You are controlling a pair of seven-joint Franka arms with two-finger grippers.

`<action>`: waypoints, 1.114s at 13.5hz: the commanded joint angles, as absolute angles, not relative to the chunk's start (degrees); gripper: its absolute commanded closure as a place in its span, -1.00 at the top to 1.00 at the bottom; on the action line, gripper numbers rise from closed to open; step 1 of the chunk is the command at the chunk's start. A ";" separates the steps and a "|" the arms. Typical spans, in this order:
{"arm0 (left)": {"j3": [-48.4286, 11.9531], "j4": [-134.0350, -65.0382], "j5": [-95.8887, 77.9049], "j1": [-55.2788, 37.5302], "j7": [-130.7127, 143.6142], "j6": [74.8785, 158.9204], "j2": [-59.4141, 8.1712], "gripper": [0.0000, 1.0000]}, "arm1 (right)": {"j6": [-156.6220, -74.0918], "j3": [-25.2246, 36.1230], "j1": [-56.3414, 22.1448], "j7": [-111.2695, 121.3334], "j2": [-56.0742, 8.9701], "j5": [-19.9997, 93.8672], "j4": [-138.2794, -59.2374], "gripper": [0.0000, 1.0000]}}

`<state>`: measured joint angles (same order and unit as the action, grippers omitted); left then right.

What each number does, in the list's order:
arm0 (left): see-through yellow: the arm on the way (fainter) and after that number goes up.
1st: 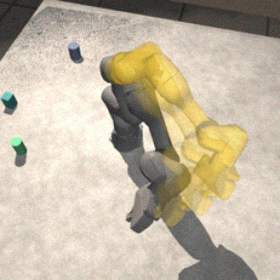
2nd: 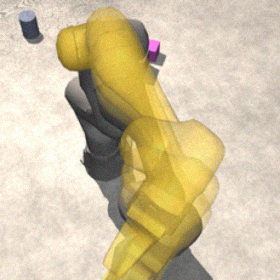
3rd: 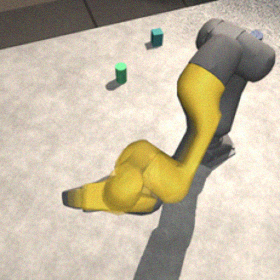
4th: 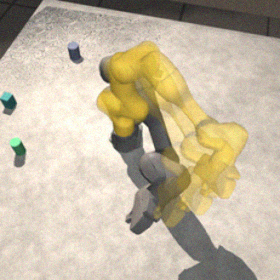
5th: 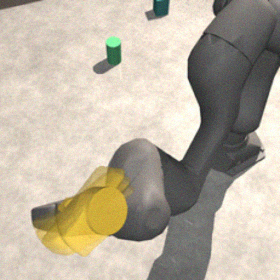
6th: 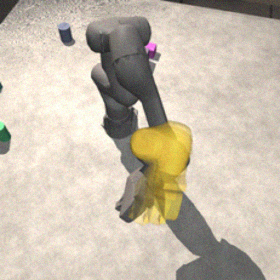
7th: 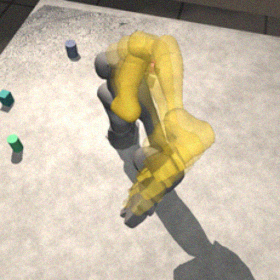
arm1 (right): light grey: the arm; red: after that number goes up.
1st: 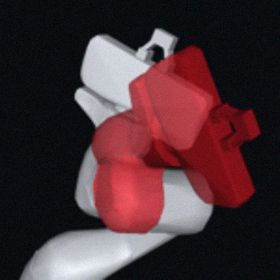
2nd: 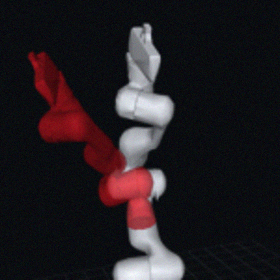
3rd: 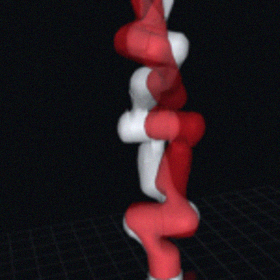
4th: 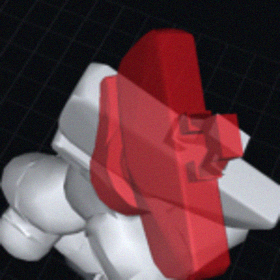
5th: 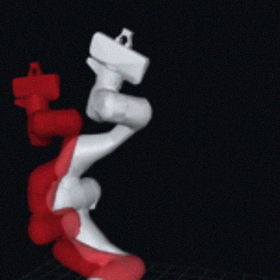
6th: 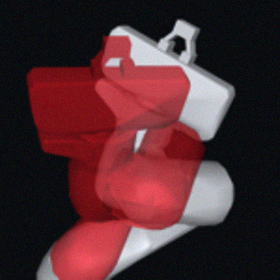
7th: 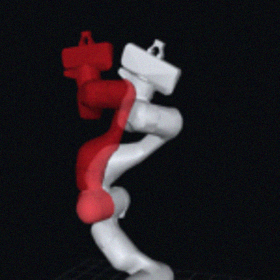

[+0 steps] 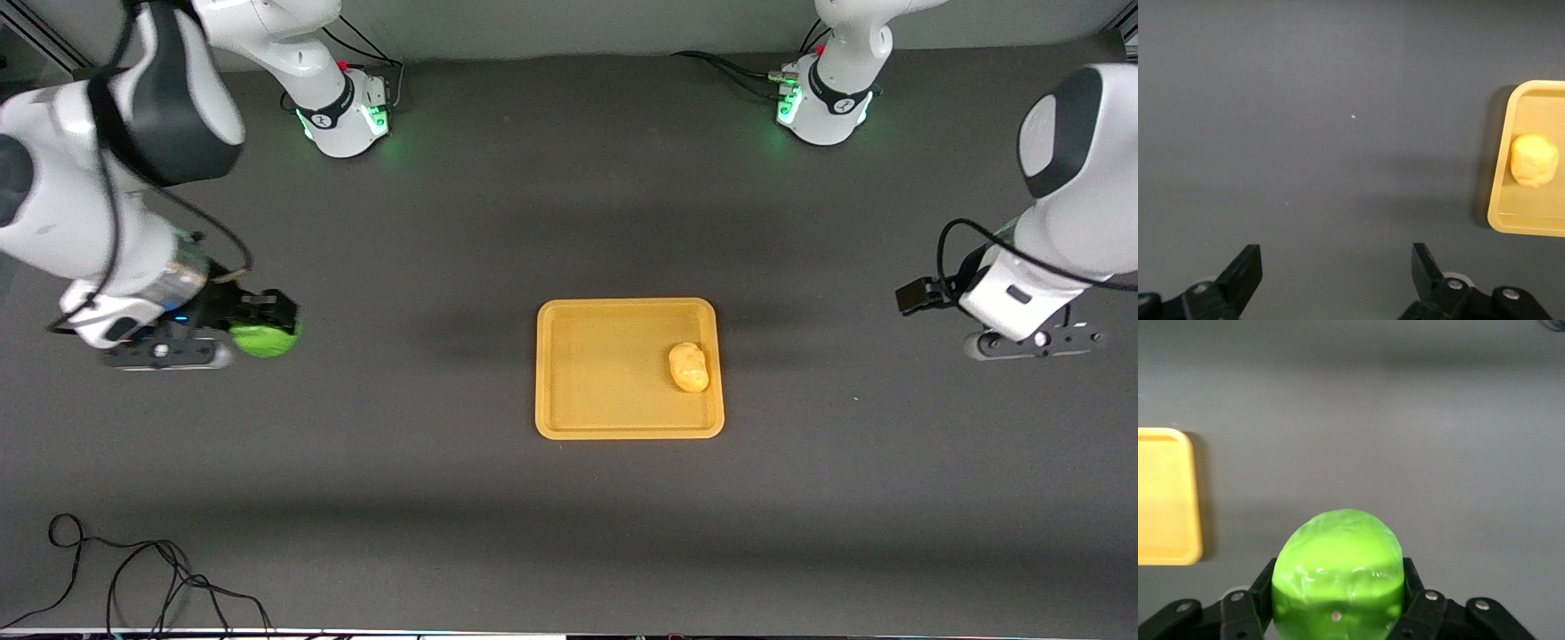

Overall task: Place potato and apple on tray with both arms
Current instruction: 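Carry the green apple with the right gripper over the tray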

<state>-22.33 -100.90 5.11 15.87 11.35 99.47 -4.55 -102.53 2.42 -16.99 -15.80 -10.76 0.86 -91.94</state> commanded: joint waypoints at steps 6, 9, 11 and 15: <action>-17.33 -108.37 2.46 16.61 3.89 100.90 3.69 1.00 | -100.99 2.99 -38.30 -50.41 -37.49 2.90 -61.05 0.01; -16.35 -108.37 1.76 17.66 -0.26 99.94 3.87 1.00 | -102.82 2.99 -43.67 -58.17 -46.91 2.72 -51.78 0.01; -13.90 -108.19 1.76 14.61 -0.35 98.62 4.83 1.00 | -107.56 3.08 -46.57 -58.45 -49.38 2.03 -51.77 0.01; 2.43 -108.11 1.76 -2.96 0.44 96.68 5.01 1.00 | -116.17 3.34 -49.48 -58.45 -57.20 -1.23 -52.03 0.01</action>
